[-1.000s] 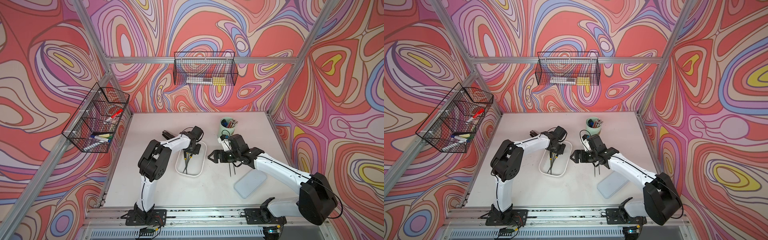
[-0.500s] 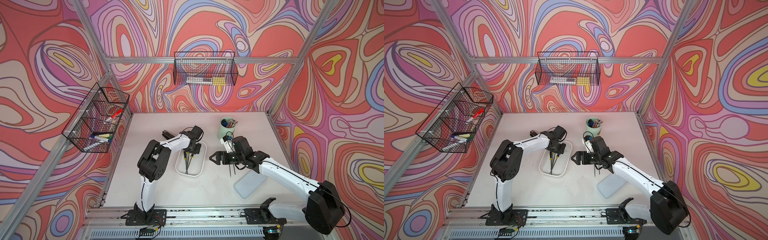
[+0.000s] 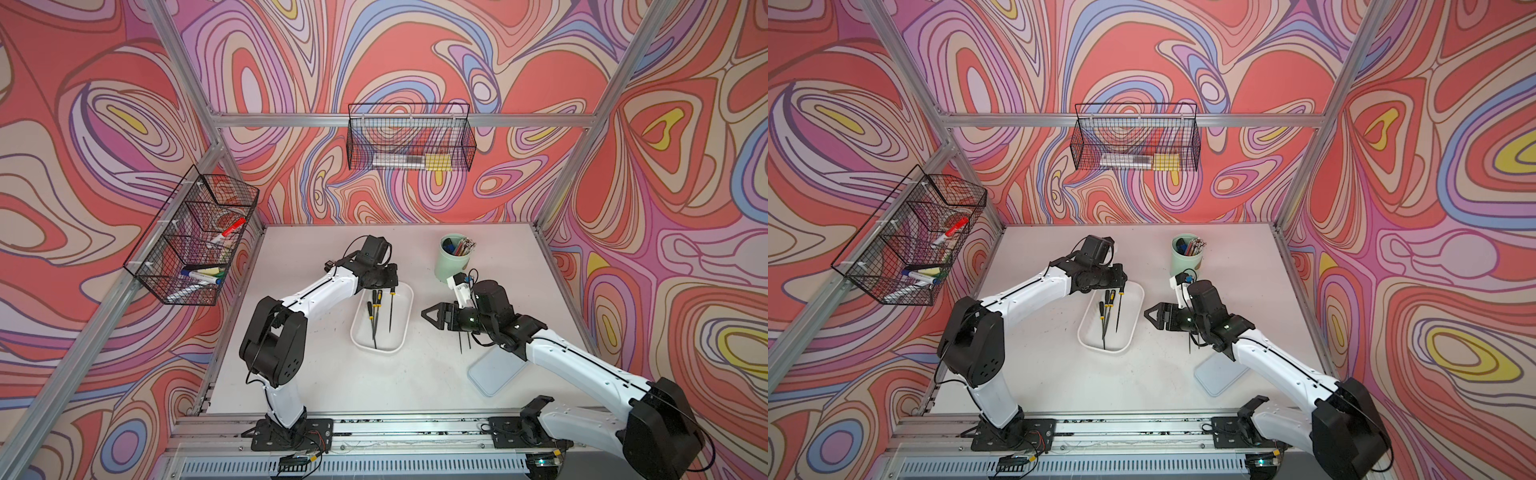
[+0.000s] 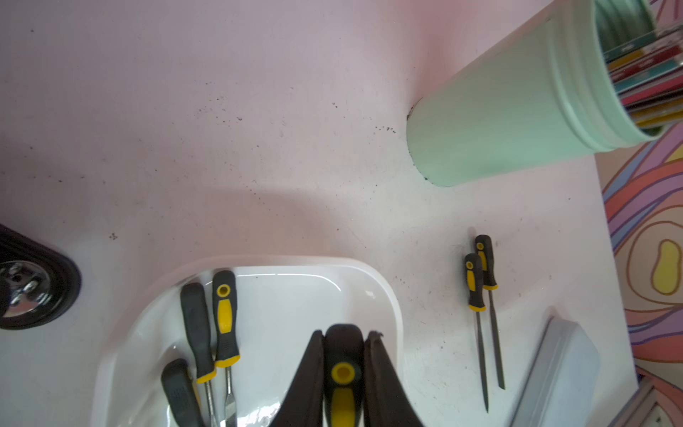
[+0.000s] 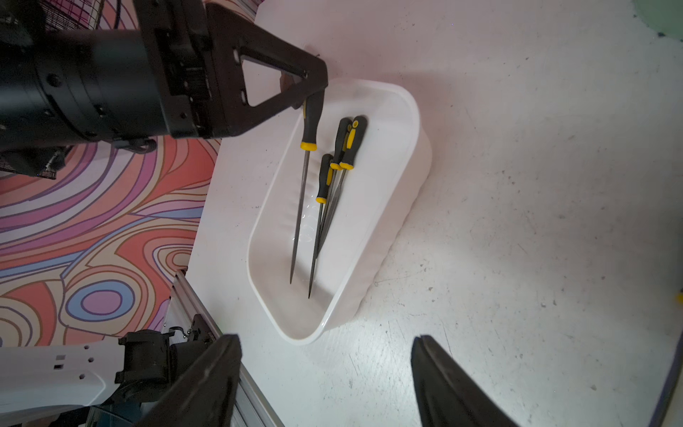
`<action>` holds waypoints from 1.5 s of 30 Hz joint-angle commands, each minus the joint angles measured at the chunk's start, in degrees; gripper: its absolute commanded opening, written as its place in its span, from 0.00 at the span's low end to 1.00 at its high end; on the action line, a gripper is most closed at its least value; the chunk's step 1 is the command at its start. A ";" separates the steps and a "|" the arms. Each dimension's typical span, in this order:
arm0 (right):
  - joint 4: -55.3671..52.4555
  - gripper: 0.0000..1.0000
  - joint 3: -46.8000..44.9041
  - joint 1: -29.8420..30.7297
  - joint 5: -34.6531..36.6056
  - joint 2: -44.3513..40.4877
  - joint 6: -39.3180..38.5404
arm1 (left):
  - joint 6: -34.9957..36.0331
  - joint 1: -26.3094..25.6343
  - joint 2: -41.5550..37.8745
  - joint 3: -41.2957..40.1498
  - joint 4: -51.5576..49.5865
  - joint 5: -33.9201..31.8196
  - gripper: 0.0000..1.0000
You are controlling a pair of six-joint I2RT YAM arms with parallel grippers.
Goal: Take the file tool out of the storage box
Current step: Pick up the file tool from the storage box.
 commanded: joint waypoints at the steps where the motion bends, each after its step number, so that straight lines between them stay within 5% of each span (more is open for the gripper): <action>1: 3.02 0.72 1.55 1.27 0.09 2.48 0.52 | -4.74 -0.13 -1.38 -1.95 3.35 3.40 0.15; 8: 7.55 0.66 3.65 3.00 -1.05 9.31 1.13 | -8.95 -0.18 -3.46 -4.97 6.50 4.34 0.13; 27: 12.28 0.33 6.84 6.09 -2.41 19.81 1.66 | -14.16 -0.11 -5.40 -7.38 10.70 5.53 0.11; 38: 13.07 0.00 6.55 6.35 -2.42 20.42 2.28 | -14.00 -0.17 -5.56 -7.49 11.43 6.35 0.11; 45: 7.81 0.00 6.69 6.35 3.04 17.43 1.32 | -11.78 -0.15 -5.35 -6.96 12.08 9.30 0.43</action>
